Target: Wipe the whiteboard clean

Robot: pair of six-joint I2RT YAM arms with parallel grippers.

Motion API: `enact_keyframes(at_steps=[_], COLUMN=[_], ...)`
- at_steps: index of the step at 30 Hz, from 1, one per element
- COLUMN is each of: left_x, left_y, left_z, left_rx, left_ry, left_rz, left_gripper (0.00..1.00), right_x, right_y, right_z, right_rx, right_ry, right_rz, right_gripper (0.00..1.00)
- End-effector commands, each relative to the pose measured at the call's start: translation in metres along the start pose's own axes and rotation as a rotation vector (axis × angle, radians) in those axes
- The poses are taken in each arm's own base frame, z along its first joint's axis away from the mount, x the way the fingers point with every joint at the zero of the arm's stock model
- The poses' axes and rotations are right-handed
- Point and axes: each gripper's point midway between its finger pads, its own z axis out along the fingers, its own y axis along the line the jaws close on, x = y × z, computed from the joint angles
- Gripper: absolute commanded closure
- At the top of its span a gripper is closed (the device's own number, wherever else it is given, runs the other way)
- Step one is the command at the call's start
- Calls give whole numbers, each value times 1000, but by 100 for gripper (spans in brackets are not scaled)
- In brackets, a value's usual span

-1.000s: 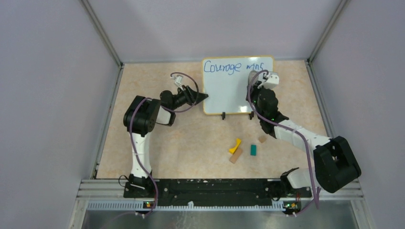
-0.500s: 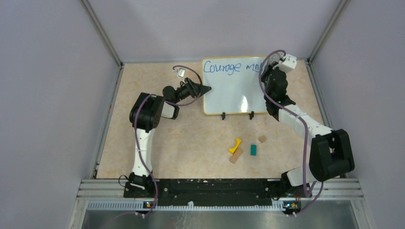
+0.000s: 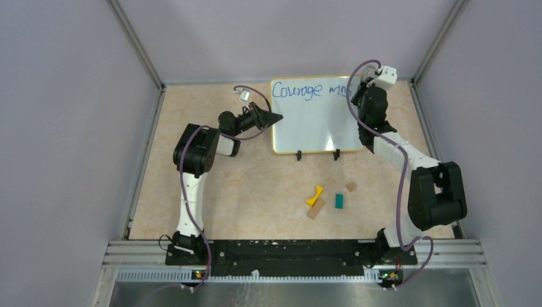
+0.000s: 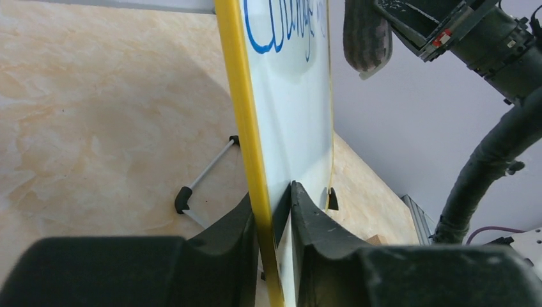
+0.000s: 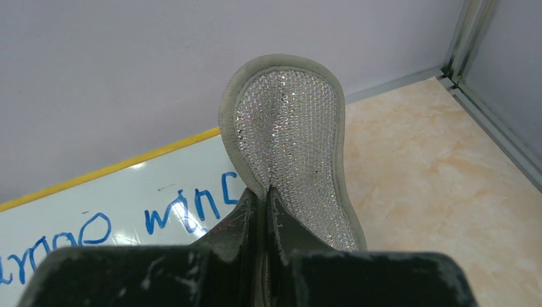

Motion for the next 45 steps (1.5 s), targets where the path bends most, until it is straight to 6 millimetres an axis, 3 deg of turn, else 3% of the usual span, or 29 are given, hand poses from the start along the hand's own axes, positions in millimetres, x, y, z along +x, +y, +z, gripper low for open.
enact_keyframes(at_steps=[1,4,7,26,36,45], left_x=[-10,-6,-4,10,9,8], left_y=[4,12,14,35,36,37], left_z=[2,0,-3,-13,-14,-15], left_rx=[-18,-72,-97,-212,-226,-247], left_ry=[-7,18,32,81,73,74], left_rz=[82,113,140,190,202,224], left_gripper=[79,91,96,100,100,100], right_x=[-26,-20,-9,38,61,79], right_y=[-8,-17,-18,-1,44,101], right_z=[7,12,17,33,34,20], right_rx=[-30,-49,-99,-195,-290,-395], right_ry=[-41,-21,8,85,144,182], right_rz=[3,15,24,75,66,65], right_gripper=[100,100,100,100,100,100])
